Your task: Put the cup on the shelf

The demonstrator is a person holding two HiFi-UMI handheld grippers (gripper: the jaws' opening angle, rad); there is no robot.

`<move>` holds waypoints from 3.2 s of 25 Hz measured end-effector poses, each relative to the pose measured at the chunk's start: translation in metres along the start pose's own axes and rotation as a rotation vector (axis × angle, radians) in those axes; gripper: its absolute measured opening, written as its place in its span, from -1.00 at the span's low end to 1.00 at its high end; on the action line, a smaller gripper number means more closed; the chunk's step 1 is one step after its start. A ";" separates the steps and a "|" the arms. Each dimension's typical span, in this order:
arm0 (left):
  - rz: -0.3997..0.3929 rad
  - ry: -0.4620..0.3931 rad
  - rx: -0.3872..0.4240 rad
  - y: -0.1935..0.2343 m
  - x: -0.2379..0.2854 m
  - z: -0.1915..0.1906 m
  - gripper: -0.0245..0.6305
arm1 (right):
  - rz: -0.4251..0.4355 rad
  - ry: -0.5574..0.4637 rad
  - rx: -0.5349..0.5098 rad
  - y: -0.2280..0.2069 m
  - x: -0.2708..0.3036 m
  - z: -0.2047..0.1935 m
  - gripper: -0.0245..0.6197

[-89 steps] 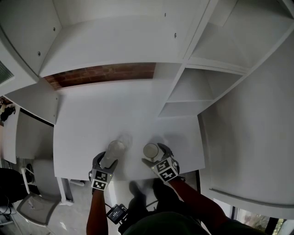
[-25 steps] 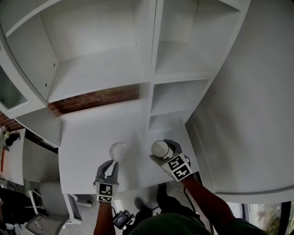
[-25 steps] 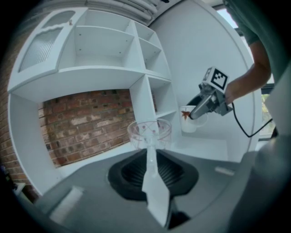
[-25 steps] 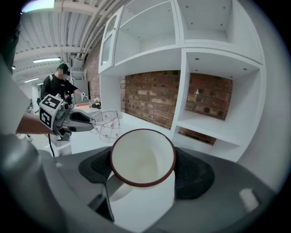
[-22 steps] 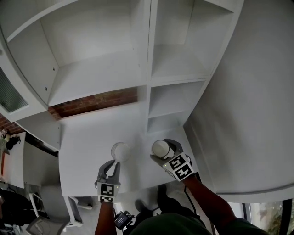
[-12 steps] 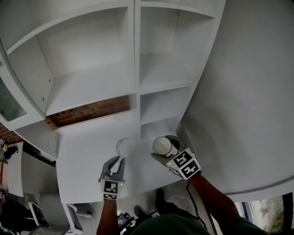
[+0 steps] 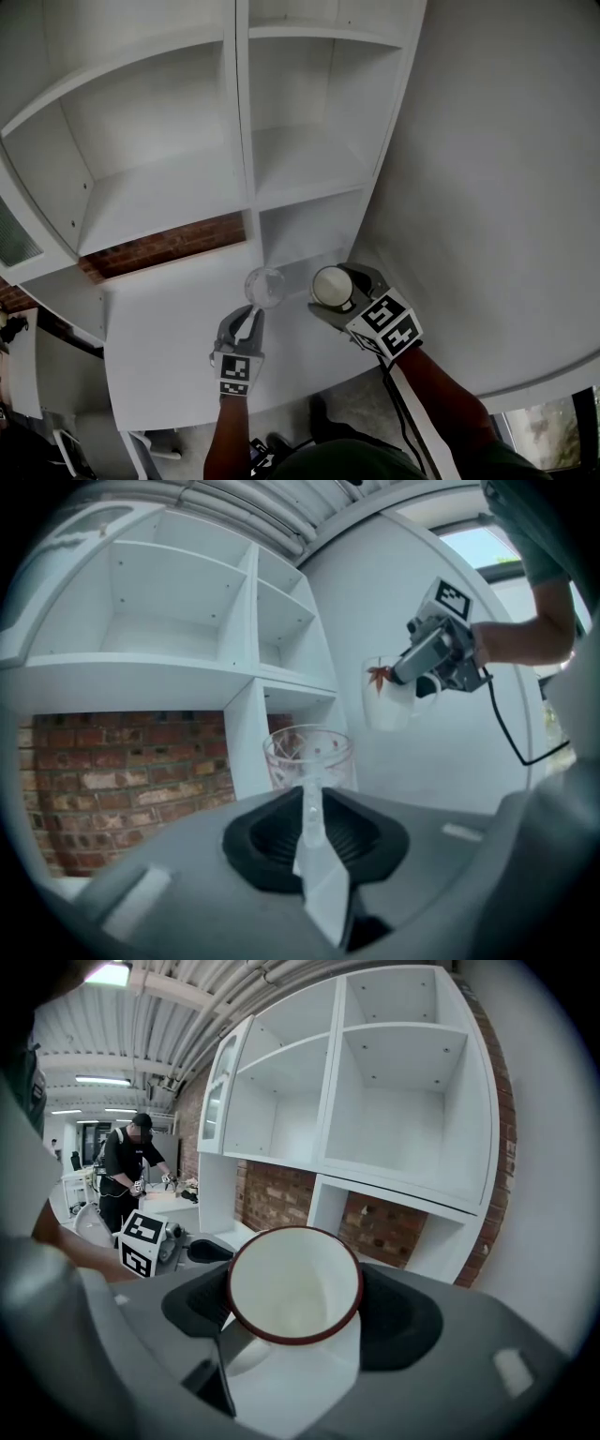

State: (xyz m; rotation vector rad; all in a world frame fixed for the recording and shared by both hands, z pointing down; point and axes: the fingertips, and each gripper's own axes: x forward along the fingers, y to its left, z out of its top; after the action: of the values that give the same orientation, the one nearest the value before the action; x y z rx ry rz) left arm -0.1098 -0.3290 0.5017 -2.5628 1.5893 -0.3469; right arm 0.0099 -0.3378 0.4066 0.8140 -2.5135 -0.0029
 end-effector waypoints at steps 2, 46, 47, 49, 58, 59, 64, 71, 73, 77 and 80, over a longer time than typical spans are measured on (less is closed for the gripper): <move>-0.003 -0.002 -0.005 -0.003 0.013 0.006 -0.76 | -0.005 -0.007 -0.007 -0.008 -0.009 0.008 0.31; 0.241 0.120 -0.153 0.022 0.173 -0.004 -0.75 | -0.097 -0.219 0.021 -0.180 -0.014 0.148 0.31; 0.244 0.120 -0.152 0.023 0.174 -0.004 -0.75 | -0.098 -0.220 0.023 -0.183 -0.011 0.151 0.31; 0.251 0.119 -0.148 0.026 0.175 -0.004 -0.75 | -0.102 -0.222 0.029 -0.190 -0.006 0.157 0.31; 0.271 0.123 -0.132 0.037 0.181 -0.014 -0.74 | -0.132 -0.188 0.066 -0.219 0.010 0.177 0.32; 0.270 0.124 -0.131 0.037 0.182 -0.013 -0.74 | -0.128 -0.181 0.067 -0.218 0.014 0.178 0.32; 0.274 0.102 -0.102 0.038 0.182 -0.005 -0.74 | -0.129 -0.165 0.066 -0.218 0.029 0.180 0.32; 0.270 0.072 -0.063 0.033 0.178 0.003 -0.71 | -0.170 -0.248 -0.030 -0.216 0.035 0.191 0.33; 0.271 0.051 -0.042 0.032 0.175 0.009 -0.67 | -0.198 -0.299 -0.072 -0.215 0.031 0.196 0.31; 0.271 0.027 -0.007 0.026 0.167 0.017 -0.59 | -0.246 -0.382 -0.141 -0.214 0.023 0.199 0.31; 0.277 0.018 0.003 0.026 0.159 0.020 -0.59 | -0.250 -0.426 -0.134 -0.212 0.019 0.199 0.31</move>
State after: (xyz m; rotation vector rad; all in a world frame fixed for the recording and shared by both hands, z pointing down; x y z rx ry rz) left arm -0.0594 -0.4828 0.4985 -2.2994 1.9144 -0.3440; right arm 0.0227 -0.5513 0.2089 1.1652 -2.7381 -0.4692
